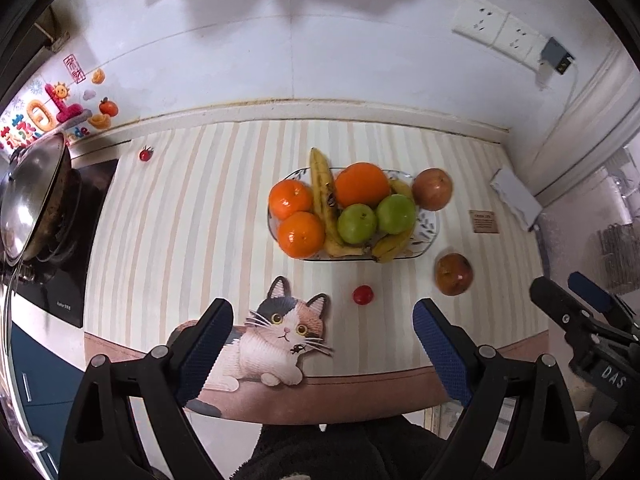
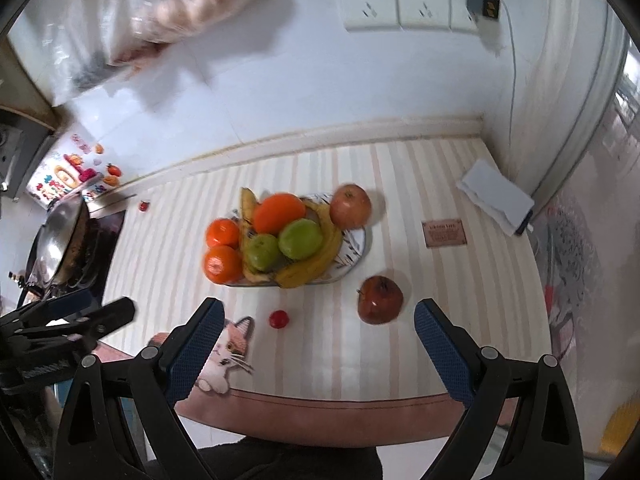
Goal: Organize fruits
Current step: 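Move both open tools toward the cherry tomato and the dark red apple, then grasp the cherry tomato with the left tool while the right tool grasps the dark red apple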
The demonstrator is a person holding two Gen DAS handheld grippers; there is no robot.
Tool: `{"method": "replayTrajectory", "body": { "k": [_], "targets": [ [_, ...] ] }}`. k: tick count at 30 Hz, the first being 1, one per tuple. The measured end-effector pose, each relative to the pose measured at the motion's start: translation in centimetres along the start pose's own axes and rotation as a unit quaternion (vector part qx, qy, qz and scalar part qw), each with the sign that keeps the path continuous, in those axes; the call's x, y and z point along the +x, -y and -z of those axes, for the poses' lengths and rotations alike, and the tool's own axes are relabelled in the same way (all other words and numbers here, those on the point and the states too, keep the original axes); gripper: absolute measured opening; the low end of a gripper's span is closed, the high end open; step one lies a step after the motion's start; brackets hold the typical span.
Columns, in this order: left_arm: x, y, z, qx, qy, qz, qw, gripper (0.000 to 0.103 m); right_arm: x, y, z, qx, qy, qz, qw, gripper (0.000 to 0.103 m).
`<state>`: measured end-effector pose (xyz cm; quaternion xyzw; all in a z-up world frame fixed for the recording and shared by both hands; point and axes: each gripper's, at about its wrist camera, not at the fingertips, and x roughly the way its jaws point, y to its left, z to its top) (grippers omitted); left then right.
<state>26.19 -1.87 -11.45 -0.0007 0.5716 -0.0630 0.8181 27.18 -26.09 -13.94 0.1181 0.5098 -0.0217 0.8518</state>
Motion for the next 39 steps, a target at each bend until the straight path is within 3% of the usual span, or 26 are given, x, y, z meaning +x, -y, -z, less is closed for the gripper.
{"method": "replayTrajectory", "body": {
  "k": [10, 17, 23, 29, 34, 35, 37, 38, 39],
  "targets": [
    [7.5, 1.1, 0.2, 0.005, -0.047, -0.024, 0.9986, 0.092, 9.3, 5.4, 0.8, 0.044, -0.077, 0.006, 0.996, 0.097],
    [14.2, 3.0, 0.2, 0.012, -0.106, -0.006, 0.9942, 0.092, 14.9, 8.2, 1.1, 0.073, -0.118, -0.012, 0.99, 0.074],
    [19.2, 4.5, 0.8, 0.019, -0.154, 0.01, 0.9878, 0.075, 17.8, 8.9, 1.1, 0.067, -0.137, -0.016, 0.988, 0.068],
    [22.3, 4.9, 0.9, 0.012, -0.176, 0.027, 0.9839, 0.071, 19.6, 9.4, 0.5, 0.076, -0.158, -0.022, 0.984, 0.068],
    [23.6, 4.9, 0.8, -0.002, -0.181, 0.045, 0.9824, 0.05, 20.8, 9.3, -0.1, 0.071, -0.167, -0.028, 0.983, 0.068],
    [23.8, 4.9, 0.9, -0.004, -0.184, 0.048, 0.9817, 0.042, 20.8, 9.2, -0.2, 0.069, -0.168, -0.029, 0.983, 0.068],
    [24.0, 5.0, 0.9, -0.003, -0.184, 0.047, 0.9818, 0.037, 21.1, 9.0, -0.4, 0.063, -0.169, -0.028, 0.983, 0.068],
    [23.9, 5.1, 0.9, 0.0, -0.177, 0.047, 0.983, 0.029, 21.3, 8.8, -0.5, 0.061, -0.169, -0.029, 0.983, 0.068],
    [23.9, 5.0, 0.9, 0.002, -0.177, 0.047, 0.9831, 0.028, 21.6, 8.6, -0.7, 0.059, -0.17, -0.029, 0.983, 0.068]
  ]
}}
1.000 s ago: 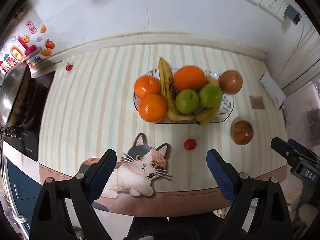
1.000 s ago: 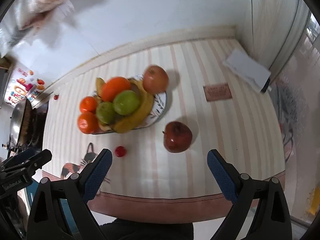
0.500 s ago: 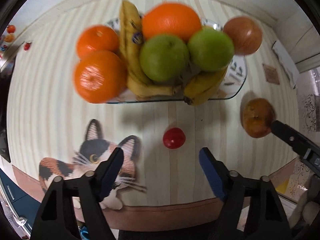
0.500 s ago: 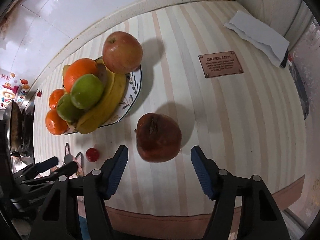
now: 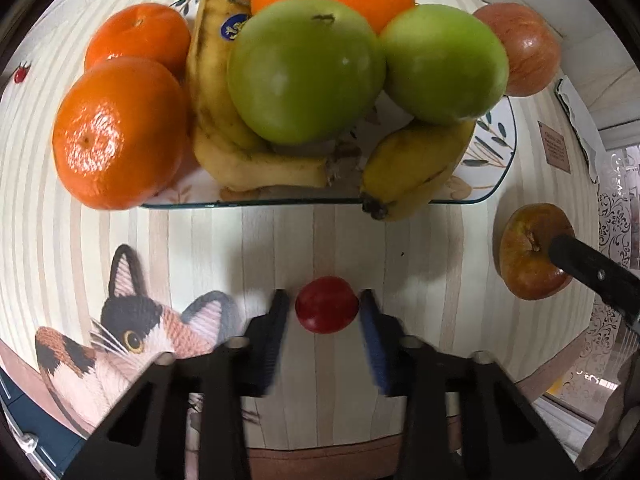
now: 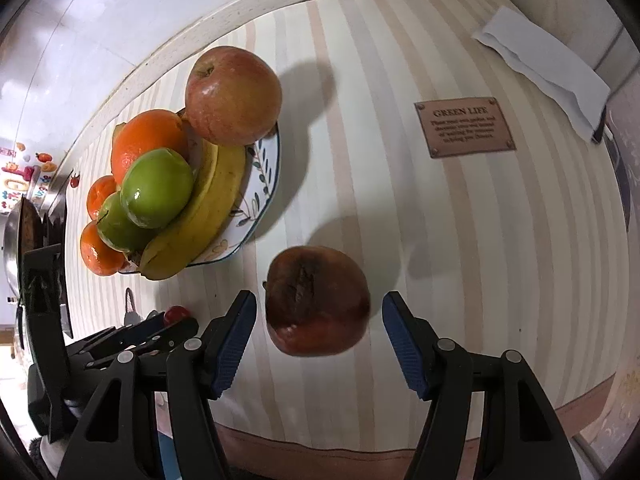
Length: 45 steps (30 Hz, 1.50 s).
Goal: Organize fruits
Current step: 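Grasp the cherry tomato with the left tool while the right tool grasps the dark red apple, then carry the tomato with the left tool while the right tool sets the dark apple on the plate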
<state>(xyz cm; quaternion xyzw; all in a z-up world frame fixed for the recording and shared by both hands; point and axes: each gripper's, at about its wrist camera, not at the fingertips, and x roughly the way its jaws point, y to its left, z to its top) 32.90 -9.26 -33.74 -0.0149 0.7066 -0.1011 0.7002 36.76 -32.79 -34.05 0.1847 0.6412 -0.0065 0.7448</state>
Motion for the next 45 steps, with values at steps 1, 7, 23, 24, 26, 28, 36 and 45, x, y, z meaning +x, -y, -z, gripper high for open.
{"method": "replayTrajectory", "body": {
  "k": [1, 7, 23, 24, 26, 28, 36, 45],
  "targets": [
    [0.0, 0.0, 0.0, 0.0, 0.001, 0.0, 1.0, 0.028, 0.2, -0.2, -0.1, -0.001, -0.001, 0.0, 1.0, 0.068],
    [-0.7, -1.5, 0.5, -0.01, 0.004, -0.005, 0.9999, 0.028, 2.0, -1.1, -0.7, -0.01, -0.021, 0.008, 1.0, 0.068],
    [-2.7, -7.7, 1.9, -0.076, 0.013, -0.002, 0.997, 0.028, 3.2, -0.8, 0.0, -0.024, -0.008, 0.004, 1.0, 0.063],
    [-2.9, -7.9, 1.9, -0.078, 0.014, 0.0, 0.9968, 0.028, 3.1, -0.9, 0.1, -0.026, -0.007, 0.003, 1.0, 0.063],
    [-3.2, -8.0, 2.1, -0.08, 0.016, 0.002, 0.9967, 0.028, 2.8, -1.1, 0.4, -0.029, -0.003, 0.0, 1.0, 0.063],
    [-3.6, -8.0, 2.0, -0.08, 0.018, 0.003, 0.9966, 0.028, 2.4, -1.5, 0.7, -0.033, 0.003, -0.004, 0.999, 0.063],
    [-6.0, -8.8, 1.5, -0.073, 0.028, 0.008, 0.9969, 0.028, 1.0, -2.9, 0.8, -0.05, 0.024, -0.01, 0.998, 0.061],
    [-6.9, -7.9, 1.0, -0.068, 0.036, 0.011, 0.997, 0.028, -1.9, -2.8, -0.1, -0.042, 0.053, -0.036, 0.997, 0.061]
  ]
}}
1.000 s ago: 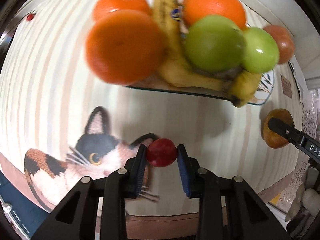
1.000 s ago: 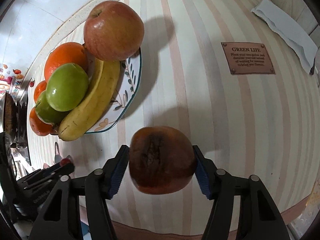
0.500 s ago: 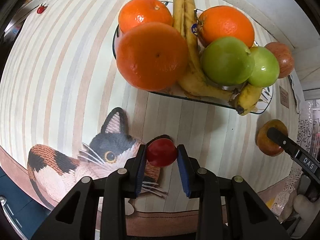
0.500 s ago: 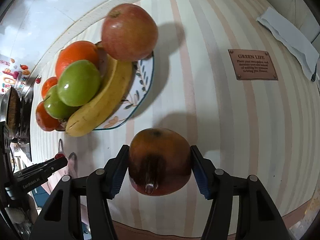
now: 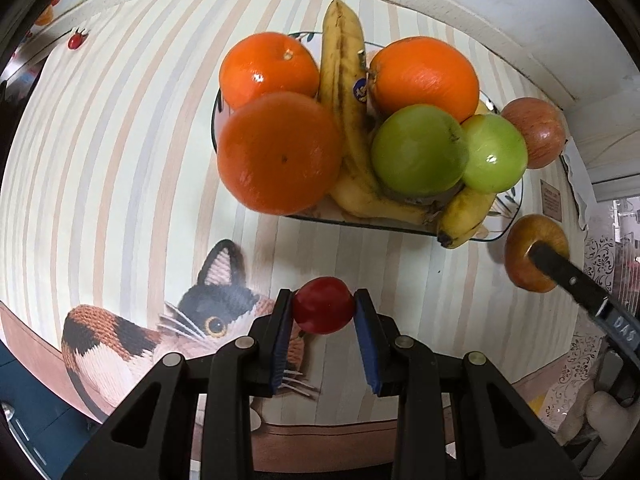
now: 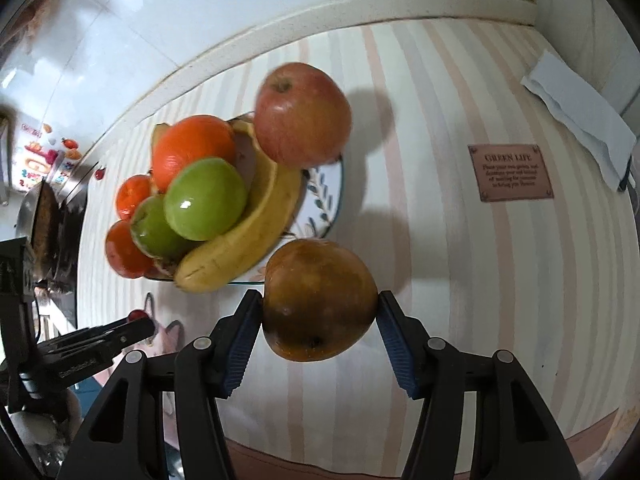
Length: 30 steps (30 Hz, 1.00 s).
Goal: Organize fruits
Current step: 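Carry the tomato with the left tool while the right tool sets the dark apple on the plate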
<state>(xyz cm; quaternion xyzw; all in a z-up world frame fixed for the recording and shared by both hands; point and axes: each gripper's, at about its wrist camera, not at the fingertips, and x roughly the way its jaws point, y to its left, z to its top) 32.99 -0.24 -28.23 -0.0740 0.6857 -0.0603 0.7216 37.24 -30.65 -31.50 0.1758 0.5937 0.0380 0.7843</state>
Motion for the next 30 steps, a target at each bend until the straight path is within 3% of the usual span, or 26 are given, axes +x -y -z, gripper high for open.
{"method": "replayTrajectory", "body": {
  "k": [4, 15, 30],
  "targets": [
    [-0.1, 0.5, -0.1, -0.001, 0.005, 0.003, 1.0, 0.028, -0.9, -0.5, -1.2, -0.007, 0.015, -0.003, 1.0, 0.061],
    [-1.1, 1.1, -0.5, 0.0, 0.014, 0.01, 0.9999, 0.028, 1.4, -1.5, -4.5, -0.004, 0.022, 0.009, 1.0, 0.062],
    [-3.5, 1.3, -2.4, -0.008, 0.043, 0.037, 0.9984, 0.028, 1.8, -0.7, -4.0, 0.032, 0.012, -0.016, 0.999, 0.064]
  ]
}}
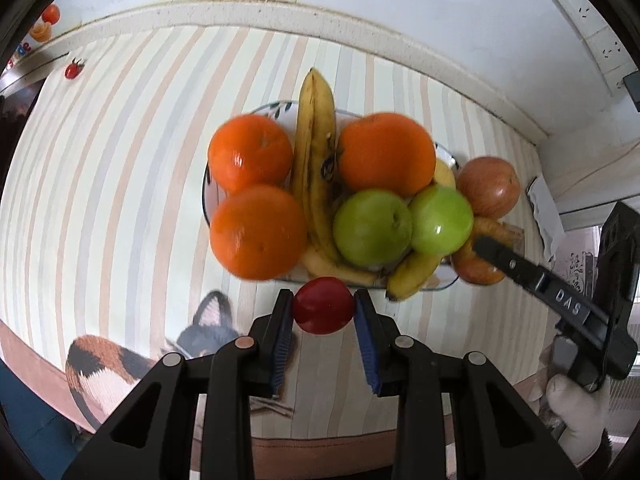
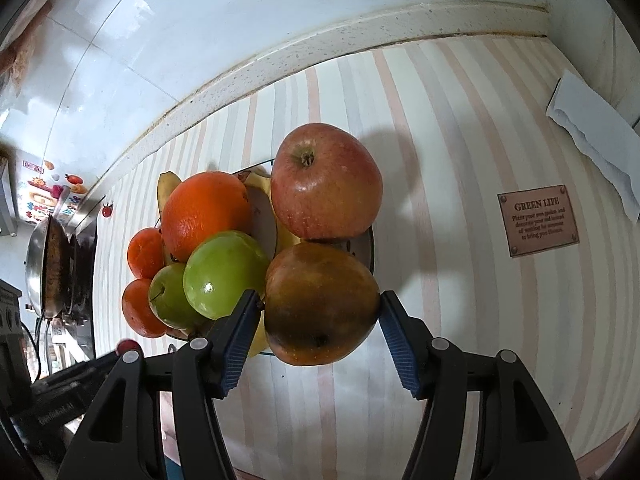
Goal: Organize fruits
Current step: 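Carry the tomato with the left tool while the right tool sets the dark apple on the plate, then lower the cherry tomato onto the plate between the oranges and open the left tool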
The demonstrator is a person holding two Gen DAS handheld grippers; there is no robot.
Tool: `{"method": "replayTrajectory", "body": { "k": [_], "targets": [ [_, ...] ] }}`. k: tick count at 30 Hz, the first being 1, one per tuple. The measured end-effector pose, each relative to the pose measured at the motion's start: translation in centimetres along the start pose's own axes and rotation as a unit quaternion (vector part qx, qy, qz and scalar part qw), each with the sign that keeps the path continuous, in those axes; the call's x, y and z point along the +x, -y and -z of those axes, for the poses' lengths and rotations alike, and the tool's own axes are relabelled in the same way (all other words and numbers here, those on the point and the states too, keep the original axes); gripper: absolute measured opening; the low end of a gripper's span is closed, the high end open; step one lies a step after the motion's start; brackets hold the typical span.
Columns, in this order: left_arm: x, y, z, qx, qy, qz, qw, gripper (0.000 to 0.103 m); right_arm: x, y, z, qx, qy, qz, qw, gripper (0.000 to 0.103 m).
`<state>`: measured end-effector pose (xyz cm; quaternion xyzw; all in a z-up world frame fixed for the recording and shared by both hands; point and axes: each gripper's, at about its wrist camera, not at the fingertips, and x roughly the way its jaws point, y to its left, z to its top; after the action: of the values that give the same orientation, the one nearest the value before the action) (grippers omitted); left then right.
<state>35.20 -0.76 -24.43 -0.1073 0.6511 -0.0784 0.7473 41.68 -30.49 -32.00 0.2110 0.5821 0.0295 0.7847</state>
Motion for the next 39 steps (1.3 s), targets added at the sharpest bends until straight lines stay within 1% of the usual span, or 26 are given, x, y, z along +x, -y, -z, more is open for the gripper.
{"method": "replayTrajectory", "body": {
  "k": [6, 7, 8, 11, 14, 17, 20, 22, 28, 33, 35, 37, 39],
  "targets": [
    [2.0, -0.1, -1.3, 0.018, -0.004, 0.0, 0.9998, 0.028, -0.3, 0.0, 0.1, -0.001, 0.001, 0.002, 1.0, 0.064],
    [2.0, 0.2, -1.1, 0.027, -0.001, -0.003, 0.9996, 0.028, -0.4, -0.1, 0.1, -0.002, 0.001, 0.002, 1.0, 0.064],
    [1.9, 0.8, -1.0, 0.049, 0.005, 0.001, 0.9988, 0.028, -0.5, -0.1, 0.1, -0.002, 0.002, 0.003, 1.0, 0.064],
    [1.9, 1.7, -0.8, 0.078, 0.016, -0.019, 0.9966, 0.028, -0.6, -0.2, 0.1, -0.003, 0.003, 0.004, 1.0, 0.064],
    [2.1, 2.0, -1.2, 0.088, 0.023, -0.024, 0.9956, 0.028, -0.7, -0.3, 0.1, -0.006, 0.005, 0.007, 1.0, 0.064],
    [2.8, 2.1, -1.3, 0.098, 0.013, -0.023, 0.9948, 0.028, -0.7, -0.4, 0.2, -0.007, 0.004, 0.008, 1.0, 0.064],
    [2.9, 2.5, -0.7, 0.121, 0.022, -0.036, 0.9918, 0.029, -0.9, -0.4, 0.3, -0.006, 0.006, 0.008, 1.0, 0.064],
    [3.2, 2.7, -0.5, 0.128, 0.024, -0.041, 0.9907, 0.029, -1.0, -0.4, 0.3, -0.006, 0.009, 0.008, 1.0, 0.064],
    [4.0, 2.9, 0.3, 0.134, 0.034, -0.048, 0.9892, 0.03, -1.4, -0.4, 0.5, -0.005, 0.015, 0.005, 1.0, 0.064],
    [4.1, 2.5, 0.5, 0.124, 0.029, -0.044, 0.9909, 0.03, -2.0, -0.3, 0.7, -0.002, 0.023, 0.006, 1.0, 0.064],
    [3.6, 2.3, 0.6, 0.115, 0.02, -0.043, 0.9923, 0.03, -2.7, -0.3, 0.9, -0.002, 0.029, 0.005, 1.0, 0.065],
    [2.2, 1.5, 1.6, 0.104, 0.019, -0.049, 0.9931, 0.031, -3.8, -0.4, 1.3, -0.004, 0.038, 0.002, 0.999, 0.065],
    [0.4, 0.1, 4.1, 0.09, 0.02, -0.028, 0.9953, 0.039, -5.2, -0.7, 2.0, -0.013, 0.046, -0.002, 0.999, 0.067]
  ]
}}
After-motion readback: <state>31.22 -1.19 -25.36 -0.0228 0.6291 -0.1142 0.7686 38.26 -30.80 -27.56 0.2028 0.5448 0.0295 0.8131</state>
